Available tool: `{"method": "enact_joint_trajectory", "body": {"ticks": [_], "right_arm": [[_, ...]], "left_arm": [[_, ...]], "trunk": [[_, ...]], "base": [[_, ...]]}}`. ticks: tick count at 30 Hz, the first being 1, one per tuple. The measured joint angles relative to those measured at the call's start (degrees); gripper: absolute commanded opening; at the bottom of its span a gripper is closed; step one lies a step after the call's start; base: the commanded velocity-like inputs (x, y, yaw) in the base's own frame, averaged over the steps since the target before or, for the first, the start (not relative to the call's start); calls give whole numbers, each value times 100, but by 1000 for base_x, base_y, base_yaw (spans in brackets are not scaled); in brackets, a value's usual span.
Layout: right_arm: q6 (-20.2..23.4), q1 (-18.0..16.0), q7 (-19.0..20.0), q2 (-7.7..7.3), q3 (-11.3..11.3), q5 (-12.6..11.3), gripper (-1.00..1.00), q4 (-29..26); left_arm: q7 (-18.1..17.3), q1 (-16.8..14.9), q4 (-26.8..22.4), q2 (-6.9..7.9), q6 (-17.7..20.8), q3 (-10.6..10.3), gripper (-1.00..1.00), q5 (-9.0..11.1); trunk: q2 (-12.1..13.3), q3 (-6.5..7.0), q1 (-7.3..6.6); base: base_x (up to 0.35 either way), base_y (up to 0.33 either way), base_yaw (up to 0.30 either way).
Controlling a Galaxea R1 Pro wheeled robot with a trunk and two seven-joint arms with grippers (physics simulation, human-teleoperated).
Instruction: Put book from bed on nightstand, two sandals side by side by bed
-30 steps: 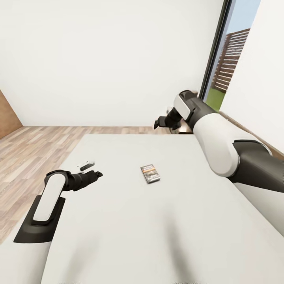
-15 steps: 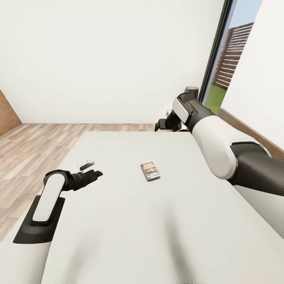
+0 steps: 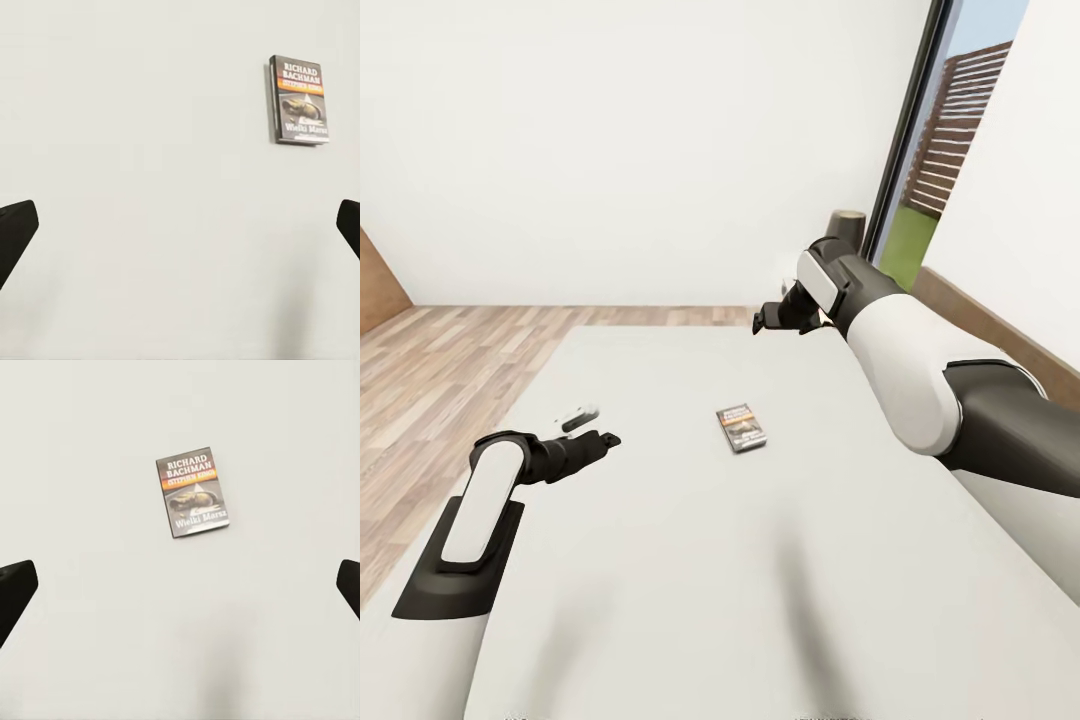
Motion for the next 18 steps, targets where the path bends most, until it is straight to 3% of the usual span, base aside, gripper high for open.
{"method": "enact_joint_trajectory", "body": {"ticks": [15, 18], "right_arm": [[-6, 0, -21, 0, 2, 10, 100, 8], [-174, 10, -37, 0, 3, 21, 100, 11]], "left_arm": [[7, -12, 10, 12, -2, 5, 100, -2], [13, -15, 14, 8, -2, 6, 100, -4]], "trunk": [[0, -134, 0], [0, -161, 0]], "base": [[0, 0, 0], [0, 0, 0]]}}
